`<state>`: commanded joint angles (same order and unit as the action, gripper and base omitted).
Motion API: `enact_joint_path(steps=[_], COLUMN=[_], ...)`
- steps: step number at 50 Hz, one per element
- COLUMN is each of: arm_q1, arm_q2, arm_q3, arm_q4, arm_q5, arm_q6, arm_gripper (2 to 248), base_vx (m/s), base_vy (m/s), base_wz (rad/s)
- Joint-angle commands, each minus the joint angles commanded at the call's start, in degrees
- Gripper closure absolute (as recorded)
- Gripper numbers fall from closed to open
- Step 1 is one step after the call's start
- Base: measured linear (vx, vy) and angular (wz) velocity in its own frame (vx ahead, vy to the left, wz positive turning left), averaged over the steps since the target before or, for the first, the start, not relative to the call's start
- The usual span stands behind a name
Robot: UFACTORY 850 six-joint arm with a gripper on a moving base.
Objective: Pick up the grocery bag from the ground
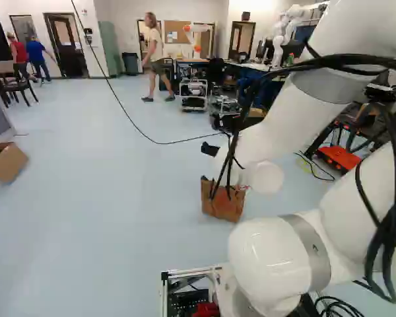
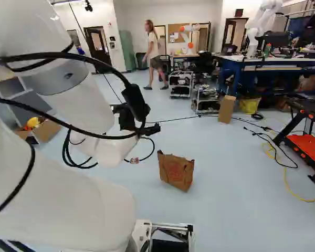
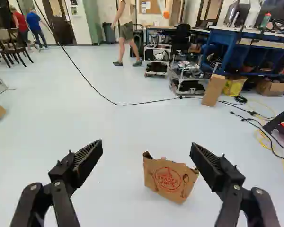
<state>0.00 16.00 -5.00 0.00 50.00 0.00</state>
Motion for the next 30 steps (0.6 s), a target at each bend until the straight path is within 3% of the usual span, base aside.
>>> enact_joint_path(steps=[4, 9, 30], arm_q1=[0.0, 0.0, 0.0], arm_q2=[-2.6, -5.4, -16.6], arm_q3=[-1.5, -3.3, -10.7], arm_q4=[0.0, 0.0, 0.0], arm_q5=[0.0, 0.0, 0.0], arm_q6=[-3.3, -5.0, -5.8], arm_gripper=[3, 3, 3], base_vx=[0.000, 0.000, 0.000], base_vy=[0.000, 0.000, 0.000], base_wz=[0.000, 0.000, 0.000])
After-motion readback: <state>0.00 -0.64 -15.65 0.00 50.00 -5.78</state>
